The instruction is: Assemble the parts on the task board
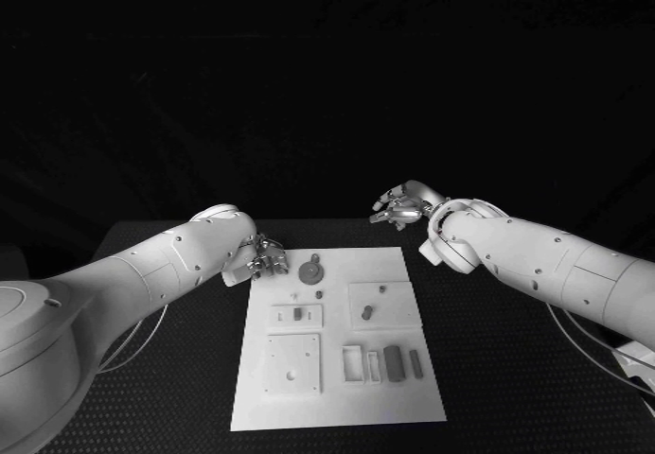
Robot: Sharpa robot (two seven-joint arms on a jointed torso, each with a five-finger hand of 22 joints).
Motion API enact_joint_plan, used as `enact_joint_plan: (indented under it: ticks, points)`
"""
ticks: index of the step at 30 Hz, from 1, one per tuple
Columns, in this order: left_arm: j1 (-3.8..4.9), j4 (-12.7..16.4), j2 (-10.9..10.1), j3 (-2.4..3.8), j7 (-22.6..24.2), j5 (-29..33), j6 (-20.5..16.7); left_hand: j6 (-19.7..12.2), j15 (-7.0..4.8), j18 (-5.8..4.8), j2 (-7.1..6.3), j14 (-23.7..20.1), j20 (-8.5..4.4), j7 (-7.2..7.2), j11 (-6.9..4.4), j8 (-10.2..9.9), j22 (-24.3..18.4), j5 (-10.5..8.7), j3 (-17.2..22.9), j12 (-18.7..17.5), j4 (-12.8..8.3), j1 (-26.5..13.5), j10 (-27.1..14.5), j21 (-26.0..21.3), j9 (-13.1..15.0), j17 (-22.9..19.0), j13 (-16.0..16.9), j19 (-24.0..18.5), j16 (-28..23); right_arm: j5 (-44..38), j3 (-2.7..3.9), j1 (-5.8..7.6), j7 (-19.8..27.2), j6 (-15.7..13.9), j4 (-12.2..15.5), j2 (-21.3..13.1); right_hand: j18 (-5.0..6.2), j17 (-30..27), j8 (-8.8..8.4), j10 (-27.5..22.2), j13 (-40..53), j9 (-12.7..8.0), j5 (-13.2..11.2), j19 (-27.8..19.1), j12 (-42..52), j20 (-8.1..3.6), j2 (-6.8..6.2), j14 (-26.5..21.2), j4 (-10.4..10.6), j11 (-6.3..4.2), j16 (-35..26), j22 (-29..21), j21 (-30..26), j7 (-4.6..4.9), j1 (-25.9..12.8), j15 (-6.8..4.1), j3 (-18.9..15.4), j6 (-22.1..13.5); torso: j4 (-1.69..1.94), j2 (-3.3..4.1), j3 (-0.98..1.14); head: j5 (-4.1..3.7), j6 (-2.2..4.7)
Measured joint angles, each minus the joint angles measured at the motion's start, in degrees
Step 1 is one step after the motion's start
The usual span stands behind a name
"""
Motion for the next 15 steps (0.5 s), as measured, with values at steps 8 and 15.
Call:
enact_joint_plan:
  ticks: [8,15]
  points:
    - [0.0,0.78,-0.91,0.0,0.31,1.13,-0.45,0.78,-0.25,-0.04,-0.05,0.63,-0.11,-0.35,-0.52,0.01,0.0,3.82,0.1,-0.51,-0.58,0.05,1.24,0.69,0.0,0.0,0.0,0.71,0.53,0.0,0.0,0.0,0.0,0.01,-0.07,-0.06,-0.01,0.01,0.0,0.0,-0.02,0.0,0.0,0.0,0.0,0.0,0.0,0.01,0.0,0.0,0.0,-0.01,0.0,-0.01,0.0,0.01,0.0,0.0,0.05,-0.02,0.01,0.01,0.01]
    - [0.34,5.07,-4.09,-0.02,0.27,3.77,-1.65,1.33,-0.41,-0.1,-0.28,1.01,-0.43,-0.39,-0.6,0.01,0.04,4.74,0.12,-0.51,-0.62,0.28,1.95,1.1,-0.01,0.01,0.18,1.23,0.79,0.01,0.0,0.0,0.0,0.01,-0.17,-0.35,-0.02,0.01,0.0,0.0,-0.08,0.04,0.0,0.0,0.0,0.0,0.0,0.02,0.0,0.0,0.0,-0.01,0.0,-0.12,0.0,0.02,0.0,-0.1,0.13,-0.08,0.03,0.08,0.01]
